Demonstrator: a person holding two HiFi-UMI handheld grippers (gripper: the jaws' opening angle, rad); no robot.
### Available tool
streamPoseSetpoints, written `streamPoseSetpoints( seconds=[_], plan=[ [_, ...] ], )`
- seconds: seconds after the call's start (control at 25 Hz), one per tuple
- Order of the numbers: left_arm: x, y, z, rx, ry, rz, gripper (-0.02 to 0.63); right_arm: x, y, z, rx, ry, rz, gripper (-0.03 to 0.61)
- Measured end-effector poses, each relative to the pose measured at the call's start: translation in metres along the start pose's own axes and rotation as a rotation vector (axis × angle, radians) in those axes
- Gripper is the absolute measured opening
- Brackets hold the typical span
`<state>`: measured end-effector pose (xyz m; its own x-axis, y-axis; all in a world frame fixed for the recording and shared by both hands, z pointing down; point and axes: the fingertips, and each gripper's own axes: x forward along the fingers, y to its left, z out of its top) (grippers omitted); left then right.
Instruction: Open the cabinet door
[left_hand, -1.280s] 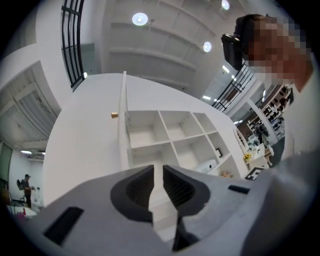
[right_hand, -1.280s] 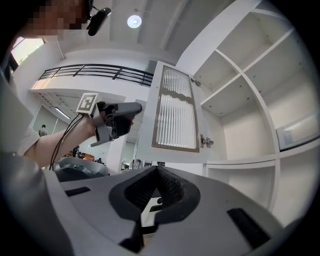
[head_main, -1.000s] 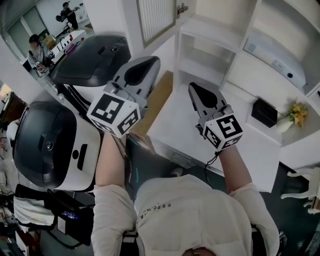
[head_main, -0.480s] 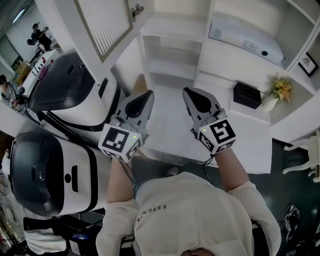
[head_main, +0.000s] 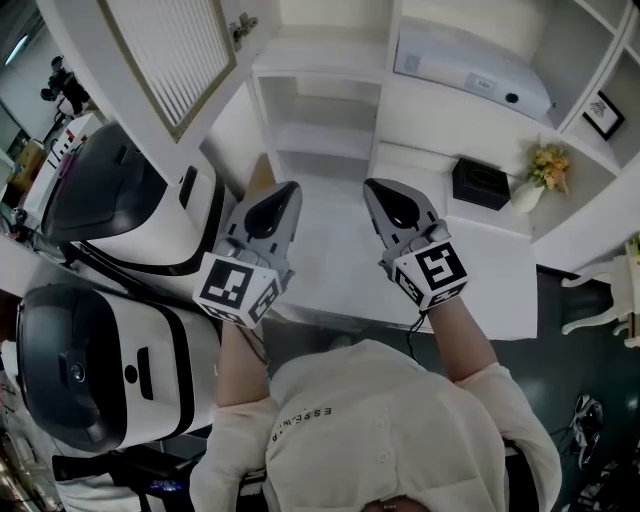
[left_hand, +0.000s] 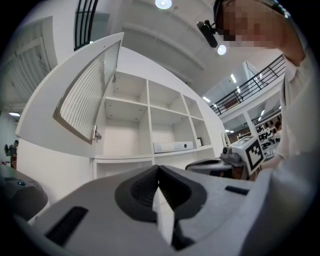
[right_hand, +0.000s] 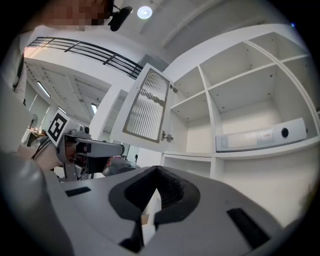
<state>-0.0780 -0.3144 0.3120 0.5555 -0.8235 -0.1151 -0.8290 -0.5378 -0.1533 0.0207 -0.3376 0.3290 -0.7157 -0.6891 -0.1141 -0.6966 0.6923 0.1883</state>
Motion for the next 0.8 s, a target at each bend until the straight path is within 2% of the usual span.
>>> streamPoseSetpoints(
  seconds=[0.44, 0.8],
  plan=[
    [0.0059, -0.0008, -0.0034, 0.048, 0.028, -0.009, 0.005, 0.0021, -0.0077, -0.0045, 0.029, -0.007, -0.04, 0.011],
    [0.0005, 0.0046, -0.0056, 0.039, 0.031, -0.003, 0.005, 0.0019, -0.0059, -0.0064, 0.036, -0.003, -0.064, 0.011]
  ],
)
